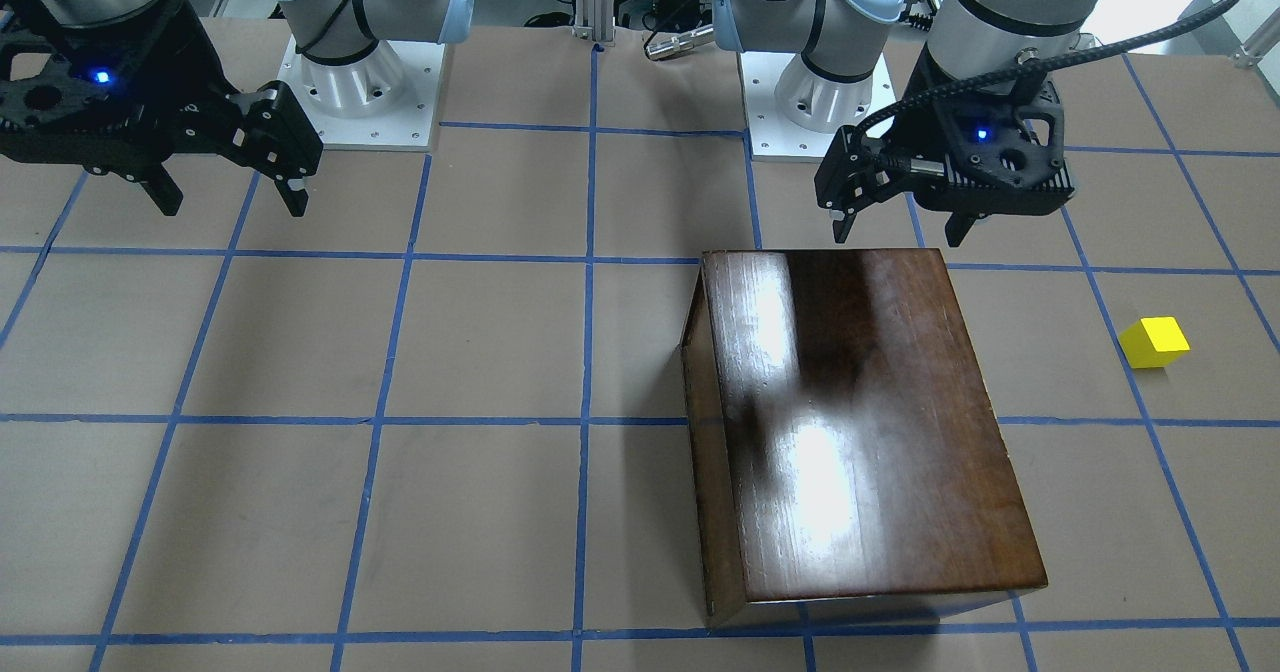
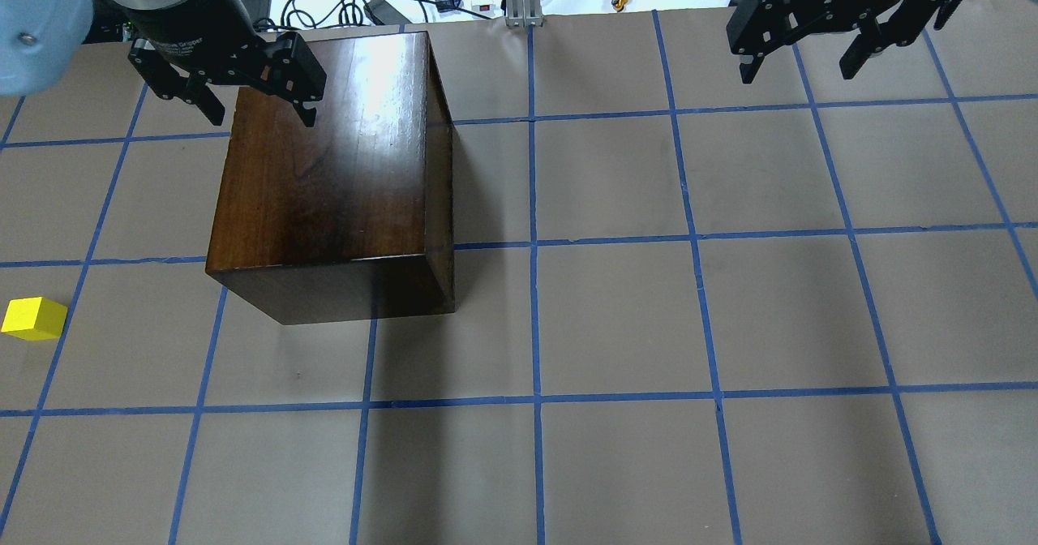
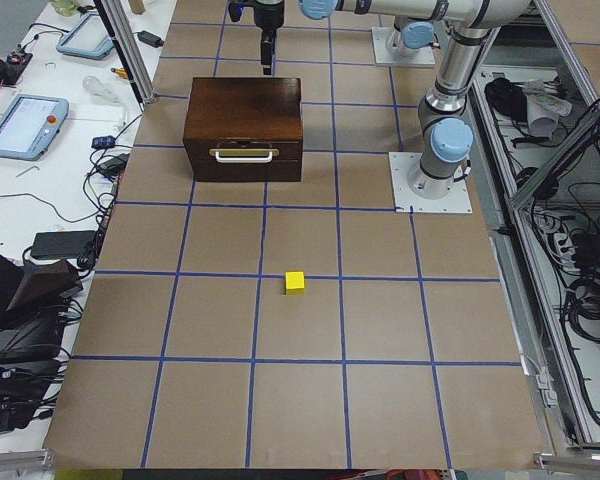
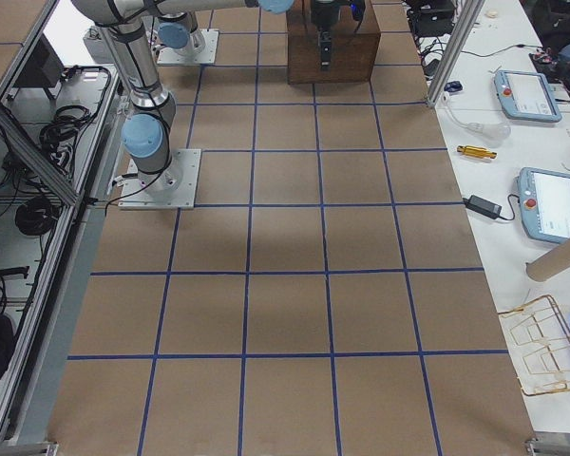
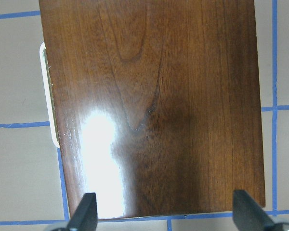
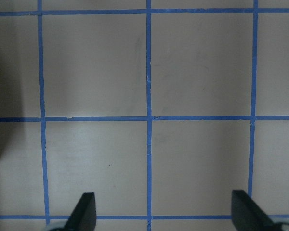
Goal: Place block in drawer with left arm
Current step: 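Move the left gripper off the cabinet top toward the drawer's white handle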
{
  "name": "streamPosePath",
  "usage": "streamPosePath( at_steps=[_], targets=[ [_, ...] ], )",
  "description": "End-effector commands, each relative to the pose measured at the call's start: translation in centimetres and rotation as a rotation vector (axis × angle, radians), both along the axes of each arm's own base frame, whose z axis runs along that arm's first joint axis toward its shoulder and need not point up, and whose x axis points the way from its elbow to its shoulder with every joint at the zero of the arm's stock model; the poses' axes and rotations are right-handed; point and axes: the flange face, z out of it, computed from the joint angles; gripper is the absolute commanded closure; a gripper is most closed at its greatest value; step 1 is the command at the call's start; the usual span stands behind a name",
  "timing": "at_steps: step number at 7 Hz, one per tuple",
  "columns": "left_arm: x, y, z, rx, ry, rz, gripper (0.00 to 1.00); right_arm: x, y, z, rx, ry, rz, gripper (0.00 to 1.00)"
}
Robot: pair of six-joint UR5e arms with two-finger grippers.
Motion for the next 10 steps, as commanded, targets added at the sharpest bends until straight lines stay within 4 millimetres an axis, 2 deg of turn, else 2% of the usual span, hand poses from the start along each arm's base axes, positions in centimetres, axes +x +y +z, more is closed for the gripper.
streamPosePath(
  at_steps=[1,2,3,4,5,6,7,9,10],
  targets=[
    [0.0,0.0,0.1,-0.003,0.003,0.000,0.00,0.0,0.0,0.0,0.001,0.000,0.000,0.00],
    [0.1,-0.1,0.3,-0.006,0.005,0.001,0.00,0.0,0.0,0.0,0.000,-0.001,0.000,0.00],
    [1.3,-0.2,0.7,-0.010,0.021,-0.033,0.00,-0.1,0.0,0.1,-0.001,0.000,-0.002,0.00],
    [8.6,-1.1,0.3,0.016,0.076,0.053,0.00,0.0,0.0,0.0,0.000,-0.001,0.000,0.00],
    [14.5,-1.2,0.1,0.017,0.194,0.159,0.00,0.0,0.0,0.1,-0.001,0.000,0.000,0.00],
    [18.0,-1.1,-0.3,0.017,0.206,0.202,0.00,0.0,0.0,0.1,-0.001,0.000,0.000,0.00],
    [19.4,-1.1,-1.0,0.023,0.215,0.176,0.00,0.0,0.0,0.1,-0.001,0.000,0.000,0.00],
    [25.0,-1.6,-3.5,0.047,0.238,0.171,0.00,-0.1,0.0,0.0,0.001,0.000,-0.002,0.00],
    [27.0,-2.5,-5.3,0.037,0.231,0.087,0.00,0.0,0.0,0.1,-0.001,0.000,0.000,0.00]
  ],
)
